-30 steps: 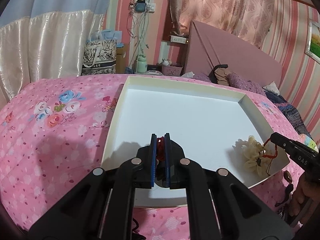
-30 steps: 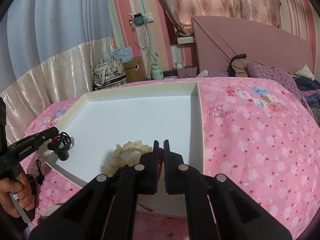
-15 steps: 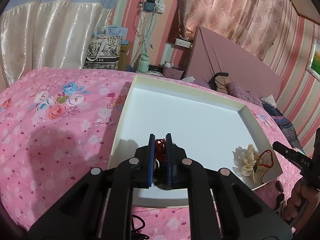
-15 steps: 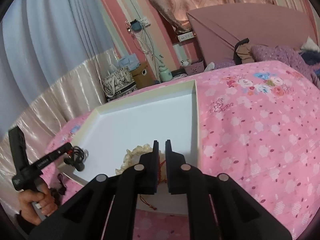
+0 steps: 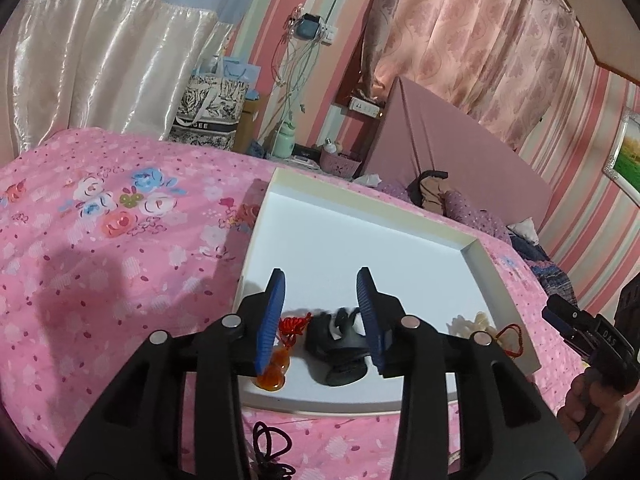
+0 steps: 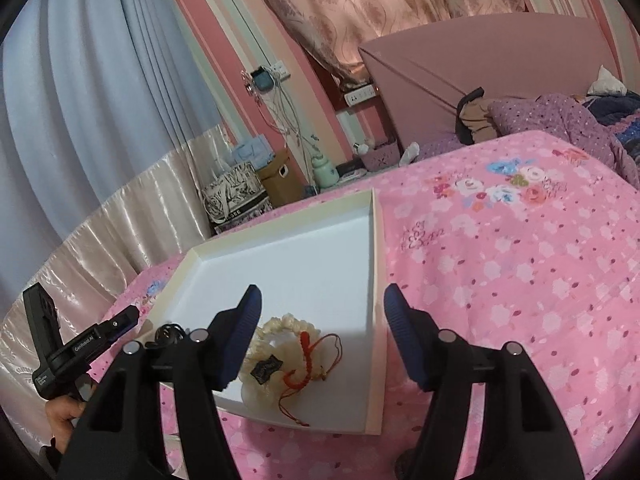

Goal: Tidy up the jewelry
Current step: 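Move both open tools back toward the remaining jewelry on the bedspread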

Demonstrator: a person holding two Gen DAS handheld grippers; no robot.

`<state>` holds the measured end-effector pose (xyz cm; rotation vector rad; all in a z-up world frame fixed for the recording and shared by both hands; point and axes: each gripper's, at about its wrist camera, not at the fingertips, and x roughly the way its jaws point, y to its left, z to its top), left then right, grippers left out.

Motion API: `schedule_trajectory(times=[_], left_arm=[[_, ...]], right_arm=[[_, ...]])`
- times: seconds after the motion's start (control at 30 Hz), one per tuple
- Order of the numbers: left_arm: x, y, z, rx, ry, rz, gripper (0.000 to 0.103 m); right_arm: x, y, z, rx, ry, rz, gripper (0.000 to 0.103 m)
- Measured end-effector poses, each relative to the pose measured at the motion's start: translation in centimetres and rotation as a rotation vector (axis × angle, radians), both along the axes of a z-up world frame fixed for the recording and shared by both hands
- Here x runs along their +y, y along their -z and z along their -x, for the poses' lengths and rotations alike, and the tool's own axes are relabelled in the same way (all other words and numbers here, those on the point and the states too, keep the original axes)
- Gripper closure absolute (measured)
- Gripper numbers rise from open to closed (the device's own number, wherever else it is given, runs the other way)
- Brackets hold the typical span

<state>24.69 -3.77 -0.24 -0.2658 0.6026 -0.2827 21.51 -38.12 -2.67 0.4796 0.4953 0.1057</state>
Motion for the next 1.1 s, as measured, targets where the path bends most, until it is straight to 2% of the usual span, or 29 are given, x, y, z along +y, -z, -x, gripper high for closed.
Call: schedule_trajectory(times=[0.43,0.5,0.63,0.8,0.9,1.1], left_arm=[[2.9,-4.9,1.7,-0.076,-0.111,-0.167,0.063],[3.3,-5.2,2.6,-0.075,-0.111,-0.189,0.058],[4.5,-4.5,4.7,-0.052,-0.112,-0.255,0.058],[6.8,-2.8,7.1,0.007,-0.099,-0.271,0.058],[7.8,-1.9,8.7,0.027,-0.084,-0.265,0.057],[8.5,0.1,12.8,0.043,-0.048,-0.264,0.054]], right_arm=[[-0.2,-0.6,0.1,0.038,0.057,0.113,0.039],[-0.5,-0.5,0.1,0.046,0.068,0.12,0.039],[-1.0,-1.1,0.4,0.063,0.108,0.177,0.039],[-3.0,-3.1,2.6,0.058,0.17,0.215,0.039],[-4.0,-3.5,5.2,0.061,0.18,0.24,0.039],[-5.3,-1.4,11.8,0.112,0.181,0.278,0.039]])
